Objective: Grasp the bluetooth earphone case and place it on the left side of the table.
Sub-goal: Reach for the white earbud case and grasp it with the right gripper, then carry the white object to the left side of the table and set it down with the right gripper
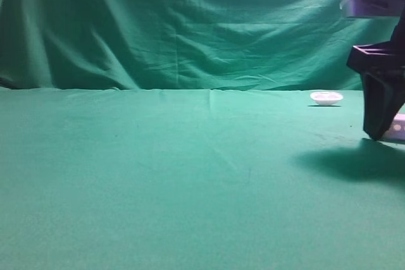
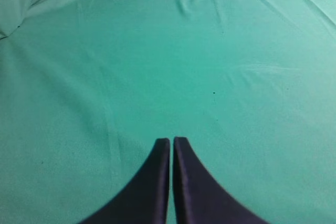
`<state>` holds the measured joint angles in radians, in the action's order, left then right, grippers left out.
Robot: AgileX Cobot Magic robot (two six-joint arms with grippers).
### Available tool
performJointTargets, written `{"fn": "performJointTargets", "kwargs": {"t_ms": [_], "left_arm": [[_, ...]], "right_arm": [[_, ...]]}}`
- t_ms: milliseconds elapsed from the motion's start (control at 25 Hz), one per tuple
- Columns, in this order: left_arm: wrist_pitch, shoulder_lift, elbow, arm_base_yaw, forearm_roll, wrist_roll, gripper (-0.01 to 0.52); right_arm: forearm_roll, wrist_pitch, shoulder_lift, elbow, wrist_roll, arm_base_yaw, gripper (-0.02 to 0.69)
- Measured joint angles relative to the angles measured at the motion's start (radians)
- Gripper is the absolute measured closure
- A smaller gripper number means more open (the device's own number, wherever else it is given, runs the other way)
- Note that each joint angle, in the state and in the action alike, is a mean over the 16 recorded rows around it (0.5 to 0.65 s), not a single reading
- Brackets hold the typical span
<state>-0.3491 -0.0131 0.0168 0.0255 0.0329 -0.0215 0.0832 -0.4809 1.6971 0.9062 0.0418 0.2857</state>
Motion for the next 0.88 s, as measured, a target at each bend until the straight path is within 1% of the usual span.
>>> {"fn": "performJointTargets", "kwargs": {"t_ms": [200,360,600,880], "left_arm": [[0.000,0.000,0.000,0.000,0.000,0.000,0.514],[0.000,0.000,0.000,0.000,0.000,0.000,0.514],[0.000,0.000,0.000,0.000,0.000,0.000,0.514],[0.000,0.000,0.000,0.000,0.000,0.000,0.514]], "right_arm": [[-0.023,-0.109,0.007,0.133,0.001,0.028,0.243],[-0.047,-0.200,0.037,0.289,0.004,0.090,0.243],[-0.084,-0.314,0.166,0.587,0.007,0.245,0.243],[-0.102,-0.391,0.425,0.939,0.010,0.451,0.243]]}}
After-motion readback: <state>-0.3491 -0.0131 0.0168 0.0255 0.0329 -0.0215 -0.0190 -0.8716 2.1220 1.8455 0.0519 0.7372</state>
